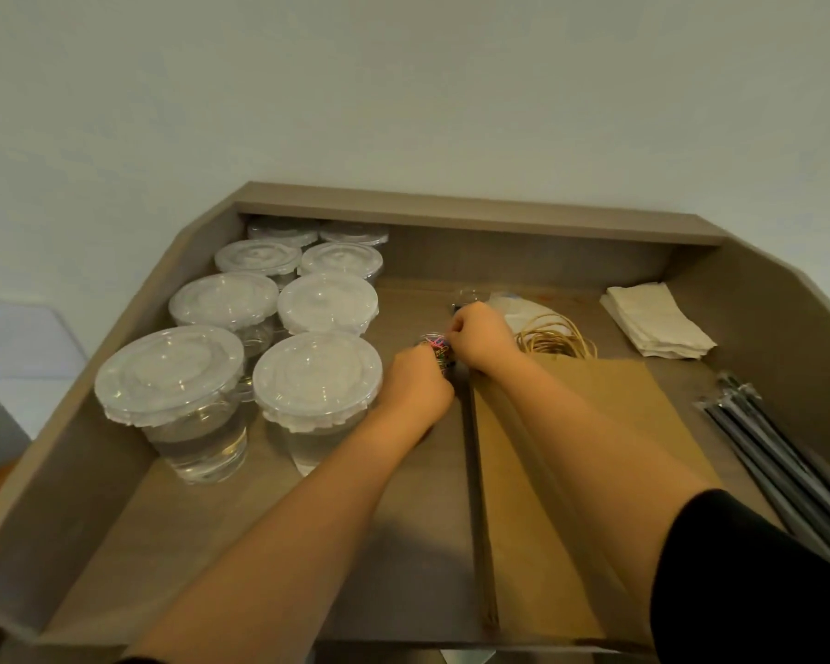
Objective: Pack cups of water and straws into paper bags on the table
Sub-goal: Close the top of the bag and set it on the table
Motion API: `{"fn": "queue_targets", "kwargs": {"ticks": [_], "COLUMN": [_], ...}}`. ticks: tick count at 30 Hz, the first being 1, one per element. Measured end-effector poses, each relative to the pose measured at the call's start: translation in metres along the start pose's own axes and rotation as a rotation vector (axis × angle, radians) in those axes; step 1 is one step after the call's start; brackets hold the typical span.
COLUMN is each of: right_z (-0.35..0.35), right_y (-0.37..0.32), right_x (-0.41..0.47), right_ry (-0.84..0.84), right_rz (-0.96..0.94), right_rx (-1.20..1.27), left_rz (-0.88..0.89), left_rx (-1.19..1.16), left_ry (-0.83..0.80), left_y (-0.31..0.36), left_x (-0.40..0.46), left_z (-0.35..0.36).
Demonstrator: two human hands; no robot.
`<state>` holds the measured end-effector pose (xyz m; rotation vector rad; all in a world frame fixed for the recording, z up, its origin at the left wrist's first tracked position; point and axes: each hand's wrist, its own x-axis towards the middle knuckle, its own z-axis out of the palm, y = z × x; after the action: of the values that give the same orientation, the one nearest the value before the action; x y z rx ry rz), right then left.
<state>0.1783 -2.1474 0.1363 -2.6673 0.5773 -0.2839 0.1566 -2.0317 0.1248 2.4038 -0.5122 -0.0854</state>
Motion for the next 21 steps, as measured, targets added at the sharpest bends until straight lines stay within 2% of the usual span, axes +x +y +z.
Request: {"fn": "queue_targets", "kwargs": {"ticks": [15, 21], "right_z": [-0.002, -0.021], "right_y": [0.005, 0.006], "right_x": [-0.005, -0.007], "right_ry": [-0.063, -0.005], "right_rz": [-0.032, -0.120], "right_rx": [0.251, 0.285], "left_rz": [-0.043, -0.074], "left_rx": [0.049, 0.051], "left_ry": [-0.005, 0.043], "left_y": [0.002, 0.006], "left_x": [0.000, 0.001], "left_z": [0.007, 0.005]}}
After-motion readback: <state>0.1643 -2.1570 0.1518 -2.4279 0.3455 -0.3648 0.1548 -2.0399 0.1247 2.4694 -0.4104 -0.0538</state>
